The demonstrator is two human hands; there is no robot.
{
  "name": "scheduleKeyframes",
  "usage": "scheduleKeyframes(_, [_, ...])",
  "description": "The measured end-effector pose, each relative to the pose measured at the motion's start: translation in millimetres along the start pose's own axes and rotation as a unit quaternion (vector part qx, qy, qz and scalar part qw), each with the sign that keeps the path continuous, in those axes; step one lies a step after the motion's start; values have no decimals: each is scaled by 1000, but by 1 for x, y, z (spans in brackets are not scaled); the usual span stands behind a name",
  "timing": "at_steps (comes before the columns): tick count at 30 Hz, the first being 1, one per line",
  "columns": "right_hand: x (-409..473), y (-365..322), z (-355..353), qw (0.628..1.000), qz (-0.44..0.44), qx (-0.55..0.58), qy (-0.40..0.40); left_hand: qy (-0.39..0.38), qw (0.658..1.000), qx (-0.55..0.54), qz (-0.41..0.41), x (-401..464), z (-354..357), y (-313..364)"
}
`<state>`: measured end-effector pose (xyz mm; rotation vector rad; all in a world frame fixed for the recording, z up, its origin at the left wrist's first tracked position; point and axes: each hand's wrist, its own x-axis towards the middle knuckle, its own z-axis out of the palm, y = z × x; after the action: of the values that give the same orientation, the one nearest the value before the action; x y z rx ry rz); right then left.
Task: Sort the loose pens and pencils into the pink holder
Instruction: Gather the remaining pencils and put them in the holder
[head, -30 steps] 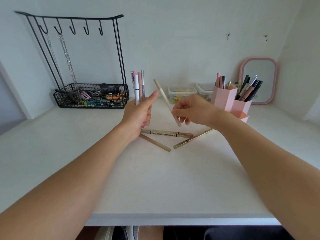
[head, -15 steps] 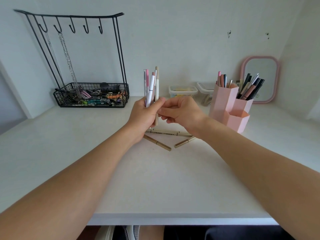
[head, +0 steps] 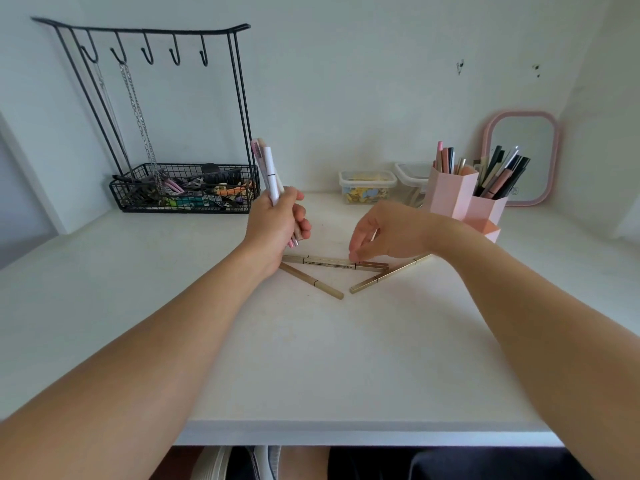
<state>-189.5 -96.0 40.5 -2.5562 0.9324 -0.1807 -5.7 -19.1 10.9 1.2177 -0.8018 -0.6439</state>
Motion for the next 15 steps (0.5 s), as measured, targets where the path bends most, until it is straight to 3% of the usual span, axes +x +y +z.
scheduleKeyframes(15, [-2, -8, 2, 999, -16, -36, -3, -17, 999, -20, -39, 0, -2, 1])
